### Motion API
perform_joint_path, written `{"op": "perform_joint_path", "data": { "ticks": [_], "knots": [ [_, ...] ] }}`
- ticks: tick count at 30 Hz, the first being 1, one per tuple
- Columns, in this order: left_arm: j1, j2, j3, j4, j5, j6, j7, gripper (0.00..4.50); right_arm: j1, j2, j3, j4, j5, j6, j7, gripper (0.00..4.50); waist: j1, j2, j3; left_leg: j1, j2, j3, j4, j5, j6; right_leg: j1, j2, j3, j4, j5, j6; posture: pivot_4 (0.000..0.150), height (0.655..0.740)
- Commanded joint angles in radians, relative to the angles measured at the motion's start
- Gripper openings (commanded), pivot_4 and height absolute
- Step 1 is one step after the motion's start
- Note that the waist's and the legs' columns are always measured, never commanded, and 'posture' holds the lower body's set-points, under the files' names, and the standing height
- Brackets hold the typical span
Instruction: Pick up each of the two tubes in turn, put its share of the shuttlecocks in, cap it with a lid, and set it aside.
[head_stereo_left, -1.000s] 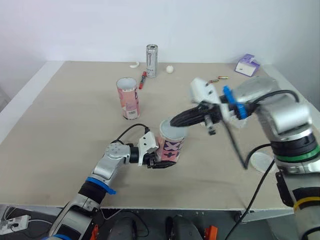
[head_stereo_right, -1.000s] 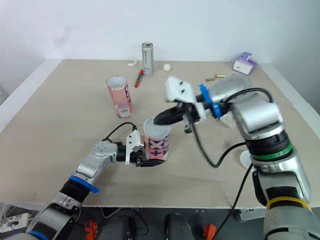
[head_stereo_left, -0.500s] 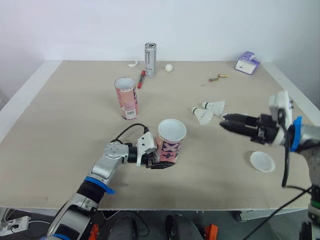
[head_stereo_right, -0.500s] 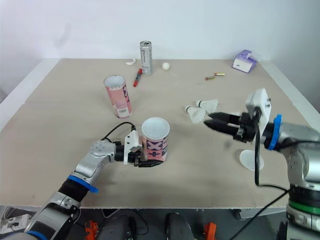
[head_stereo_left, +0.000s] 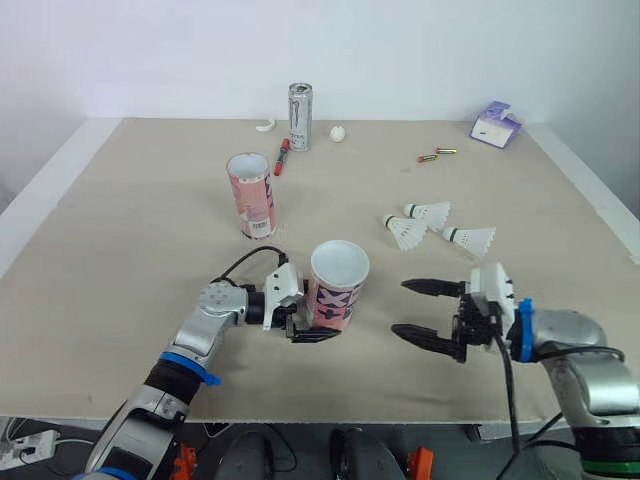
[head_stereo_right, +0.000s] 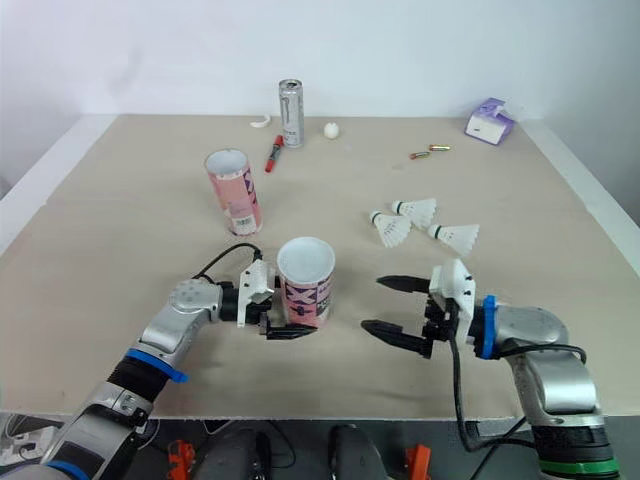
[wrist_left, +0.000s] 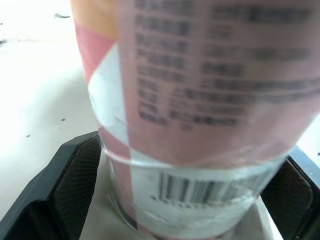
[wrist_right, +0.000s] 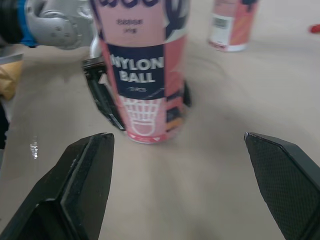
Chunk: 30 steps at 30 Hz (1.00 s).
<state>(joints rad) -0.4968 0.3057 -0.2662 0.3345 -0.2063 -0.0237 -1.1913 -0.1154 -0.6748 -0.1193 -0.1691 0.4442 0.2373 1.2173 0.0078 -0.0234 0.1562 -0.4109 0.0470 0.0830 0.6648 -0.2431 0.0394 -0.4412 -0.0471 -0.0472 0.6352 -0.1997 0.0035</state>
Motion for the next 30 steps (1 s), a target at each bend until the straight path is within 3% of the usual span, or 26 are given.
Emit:
{"op": "perform_joint_path", "data": {
  "ticks": [1,16,30],
  "knots": [
    [0.014,0.033,0.031,-0.064,-0.039,-0.033,-0.044,4.50,-0.011,0.008,0.049,0.039,-0.045,-0.103,0.026,4.45,0.000,0.000,0.000,0.000,0.000,0.000,0.000,0.000,-0.001,0.000,0.000,0.000,0.000,0.000,0.000,0.150,0.7400],
    [0.083,0.173,0.119,-0.220,-0.155,0.042,-0.119,4.50,-0.150,0.127,0.212,0.163,-0.117,-0.198,-0.014,4.45,0.001,-0.001,0.001,0.000,0.001,-0.001,0.000,-0.002,-0.003,0.000,0.003,0.002,0.000,-0.001,0.002,0.150,0.7400],
    [0.139,0.216,0.143,-0.331,-0.208,0.144,-0.105,4.50,-0.197,0.226,0.300,0.165,-0.138,-0.158,-0.079,4.45,0.000,-0.001,0.001,0.002,0.002,0.003,0.001,-0.003,-0.004,0.000,0.006,0.008,0.001,0.000,0.002,0.150,0.7400]
  ]
}}
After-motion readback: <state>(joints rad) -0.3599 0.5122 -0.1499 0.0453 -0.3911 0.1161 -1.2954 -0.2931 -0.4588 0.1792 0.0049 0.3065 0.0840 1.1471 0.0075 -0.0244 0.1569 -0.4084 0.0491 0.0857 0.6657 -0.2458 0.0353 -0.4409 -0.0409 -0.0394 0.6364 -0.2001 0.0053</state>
